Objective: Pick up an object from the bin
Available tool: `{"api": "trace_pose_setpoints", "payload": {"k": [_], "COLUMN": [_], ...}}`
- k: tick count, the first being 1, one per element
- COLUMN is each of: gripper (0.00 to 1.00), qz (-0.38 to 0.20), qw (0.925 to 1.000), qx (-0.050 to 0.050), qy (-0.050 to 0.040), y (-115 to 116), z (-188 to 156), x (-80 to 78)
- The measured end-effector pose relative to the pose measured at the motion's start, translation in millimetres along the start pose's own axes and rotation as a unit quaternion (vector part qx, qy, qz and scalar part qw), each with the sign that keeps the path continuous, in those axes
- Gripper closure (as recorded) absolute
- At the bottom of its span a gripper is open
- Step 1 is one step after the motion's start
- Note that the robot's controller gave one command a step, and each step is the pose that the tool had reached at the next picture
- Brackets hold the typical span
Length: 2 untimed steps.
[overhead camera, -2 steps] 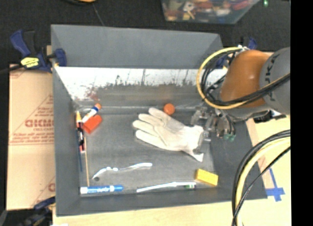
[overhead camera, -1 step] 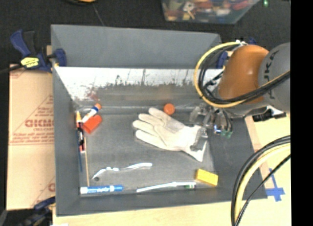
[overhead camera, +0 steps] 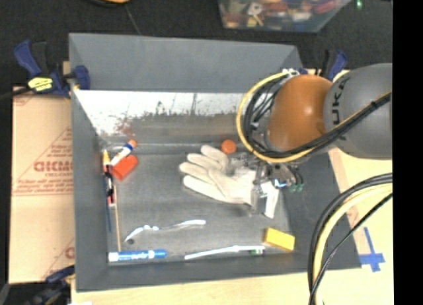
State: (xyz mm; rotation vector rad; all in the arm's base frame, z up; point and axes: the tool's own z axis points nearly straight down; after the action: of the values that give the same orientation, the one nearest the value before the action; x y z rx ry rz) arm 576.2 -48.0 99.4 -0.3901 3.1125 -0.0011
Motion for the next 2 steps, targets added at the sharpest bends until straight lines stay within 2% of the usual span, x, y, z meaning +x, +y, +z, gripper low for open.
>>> {"api": "trace_pose_setpoints", "payload": {"k": [1,2], "gripper": [0.00,1.00], "qz": [0.269,-0.047], "qw": [0.9631,0.9989], "qx": [0.003,0.002], "qy": [-0.0094,-0.0061], "y": [62.0,51.2], "z": [27.9,27.2], "x": [-7.3,-18.8]}}
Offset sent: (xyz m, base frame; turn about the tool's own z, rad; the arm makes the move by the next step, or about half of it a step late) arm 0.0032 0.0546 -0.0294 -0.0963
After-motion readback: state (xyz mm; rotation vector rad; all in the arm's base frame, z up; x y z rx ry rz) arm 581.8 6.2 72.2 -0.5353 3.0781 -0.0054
